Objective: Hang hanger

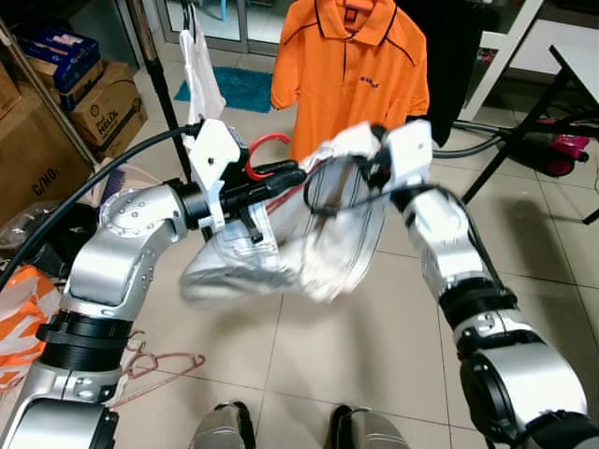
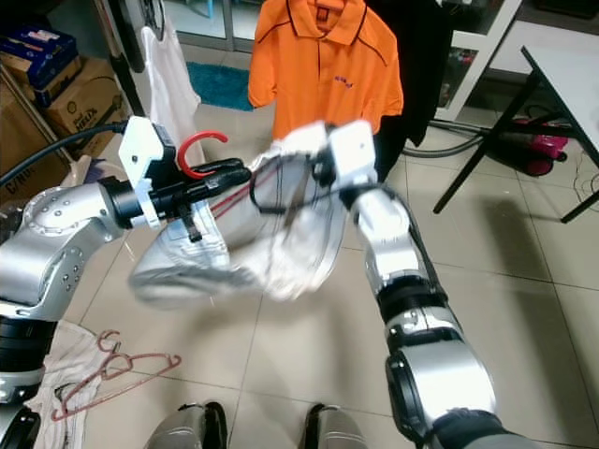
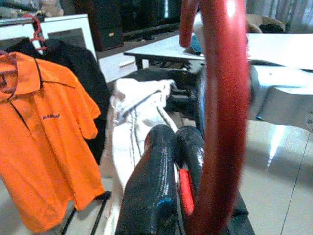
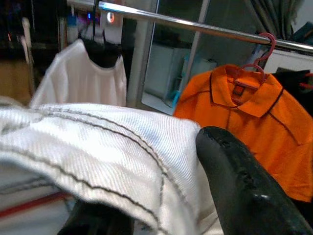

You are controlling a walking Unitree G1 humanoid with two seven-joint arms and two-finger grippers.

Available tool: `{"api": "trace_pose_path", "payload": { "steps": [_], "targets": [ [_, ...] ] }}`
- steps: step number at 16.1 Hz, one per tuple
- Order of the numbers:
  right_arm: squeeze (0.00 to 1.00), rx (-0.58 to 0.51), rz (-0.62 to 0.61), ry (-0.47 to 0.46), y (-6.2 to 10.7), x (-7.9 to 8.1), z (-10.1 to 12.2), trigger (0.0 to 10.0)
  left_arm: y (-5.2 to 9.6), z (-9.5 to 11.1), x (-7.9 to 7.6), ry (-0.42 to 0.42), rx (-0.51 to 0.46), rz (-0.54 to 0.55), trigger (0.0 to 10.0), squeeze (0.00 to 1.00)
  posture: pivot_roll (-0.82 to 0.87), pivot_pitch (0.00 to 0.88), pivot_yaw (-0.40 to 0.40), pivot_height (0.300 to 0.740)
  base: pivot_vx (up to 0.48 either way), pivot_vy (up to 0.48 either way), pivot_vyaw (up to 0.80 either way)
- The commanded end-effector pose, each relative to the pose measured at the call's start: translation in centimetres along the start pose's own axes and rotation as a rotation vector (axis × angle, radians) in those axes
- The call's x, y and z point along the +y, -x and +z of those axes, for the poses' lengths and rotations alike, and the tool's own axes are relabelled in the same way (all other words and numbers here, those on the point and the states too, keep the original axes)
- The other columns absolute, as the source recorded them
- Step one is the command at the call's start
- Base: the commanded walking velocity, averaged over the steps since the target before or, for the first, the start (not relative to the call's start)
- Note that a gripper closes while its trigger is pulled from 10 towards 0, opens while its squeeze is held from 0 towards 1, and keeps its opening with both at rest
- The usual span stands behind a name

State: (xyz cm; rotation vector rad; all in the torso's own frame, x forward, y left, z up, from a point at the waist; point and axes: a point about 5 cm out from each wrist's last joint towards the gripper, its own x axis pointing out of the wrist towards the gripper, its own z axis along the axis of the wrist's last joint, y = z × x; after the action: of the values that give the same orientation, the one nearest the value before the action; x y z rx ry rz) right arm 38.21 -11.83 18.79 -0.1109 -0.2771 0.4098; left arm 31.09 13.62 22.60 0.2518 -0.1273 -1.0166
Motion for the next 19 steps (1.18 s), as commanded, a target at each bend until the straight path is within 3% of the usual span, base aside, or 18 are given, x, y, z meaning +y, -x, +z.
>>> {"api": "trace_pose_path", "payload": {
  "steps": [1,5,7,11,14,16,19],
  "targets": [
    [0.00,-0.135,-0.164,-0.094,-0.2,-3.9,3.4,0.0,0.4,-1.4,-0.7,0.016,0.075,-0.041,10.0,0.00,-0.04,0.137,-0.042,0.740,0.000,0.000,0.00],
    [0.00,-0.190,-0.078,-0.168,-0.8,-3.7,5.4,0.0,0.2,-1.8,-1.2,0.006,0.097,-0.075,10.0,0.00,-0.04,0.137,-0.040,0.740,0.000,0.000,0.00],
    [0.00,-0.167,-0.015,-0.142,-0.6,-3.2,5.2,0.0,0.2,-1.9,-0.9,-0.003,0.101,-0.055,10.0,0.00,-0.04,0.140,-0.040,0.740,0.000,0.000,0.00],
    [0.00,-0.153,-0.083,-0.203,-0.2,-4.0,4.8,0.0,0.4,-1.9,-1.4,-0.009,0.110,-0.085,10.0,0.00,-0.04,0.143,-0.037,0.740,0.000,0.000,0.00],
    [0.00,-0.228,-0.147,-0.341,-0.7,-5.2,6.5,0.0,0.3,-2.1,-2.2,-0.004,0.114,-0.132,10.0,0.00,-0.04,0.145,-0.035,0.740,0.000,0.000,0.00],
    [0.00,-0.330,-0.114,-0.538,-1.3,-5.6,9.2,0.0,0.3,-2.4,-2.5,-0.002,0.130,-0.143,10.0,0.00,-0.03,0.147,-0.035,0.740,0.000,0.000,0.00],
    [0.00,-0.365,-0.101,-0.596,-1.5,-6.2,10.7,0.0,0.2,-3.0,-3.3,0.007,0.149,-0.176,10.0,0.00,-0.04,0.147,-0.041,0.740,0.000,0.000,0.00]
  ]
}}
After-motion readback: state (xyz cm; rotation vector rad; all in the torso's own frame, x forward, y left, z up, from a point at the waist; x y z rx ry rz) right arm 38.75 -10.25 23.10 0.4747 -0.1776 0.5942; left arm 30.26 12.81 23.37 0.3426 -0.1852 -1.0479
